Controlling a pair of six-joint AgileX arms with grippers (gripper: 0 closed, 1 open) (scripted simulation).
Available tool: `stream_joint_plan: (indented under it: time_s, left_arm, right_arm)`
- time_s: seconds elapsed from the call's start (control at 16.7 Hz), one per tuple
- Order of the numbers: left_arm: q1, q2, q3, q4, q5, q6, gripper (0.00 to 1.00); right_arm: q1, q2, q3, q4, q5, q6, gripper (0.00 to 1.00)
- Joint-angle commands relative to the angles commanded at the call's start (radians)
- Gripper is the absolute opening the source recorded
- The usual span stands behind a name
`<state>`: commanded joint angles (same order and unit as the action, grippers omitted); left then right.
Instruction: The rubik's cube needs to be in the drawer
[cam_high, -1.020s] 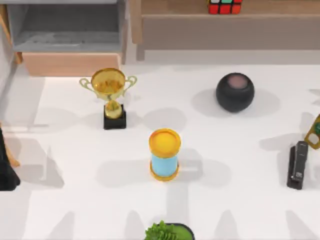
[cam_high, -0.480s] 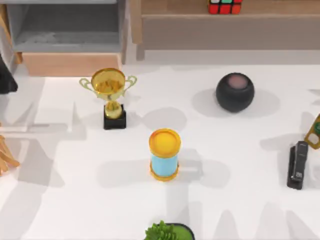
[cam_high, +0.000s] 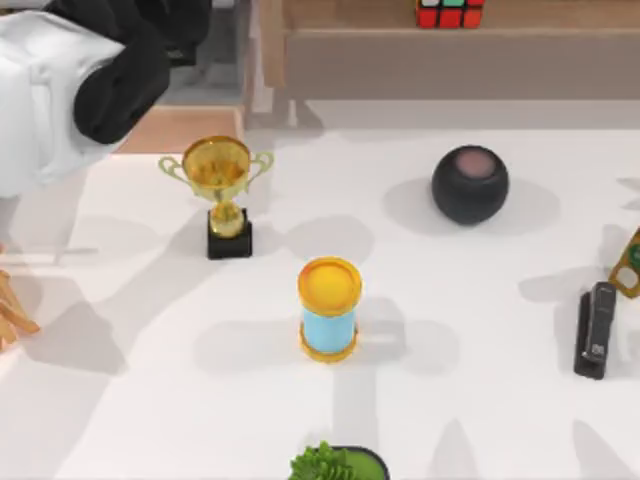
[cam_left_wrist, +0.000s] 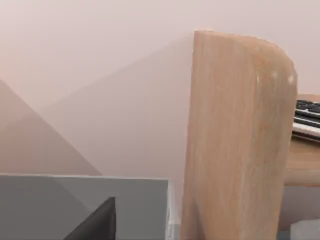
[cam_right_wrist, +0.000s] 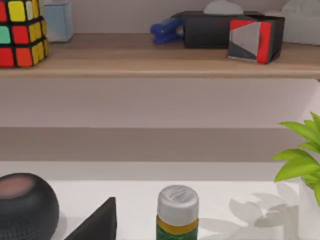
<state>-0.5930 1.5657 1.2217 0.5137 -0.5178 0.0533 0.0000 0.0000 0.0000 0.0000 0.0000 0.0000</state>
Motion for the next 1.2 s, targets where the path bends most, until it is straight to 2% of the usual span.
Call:
stream_joint_plan:
  time_s: [0.3,0.54,0.78,1.2]
  left_arm:
    - [-0.175,0.538,0.341,0.124,-0.164,-0.011,1.0]
    - [-0.257,0.797,0.492,0.172,-0.265,-0.028,1.0]
    - [-0.284,0.895,0.554,0.183,-0.311,-0.039,1.0]
    - [-0.276,0.902,0.565,0.175,-0.305,-0.039,1.0]
  right_arm:
    - [0.0,0.0,0.0,0.0,0.0,0.0,1.0]
    - [0.0,0.0,0.0,0.0,0.0,0.0,1.0]
    - [0.0,0.0,0.0,0.0,0.0,0.0,1.0]
    - [0.0,0.0,0.0,0.0,0.0,0.0,1.0]
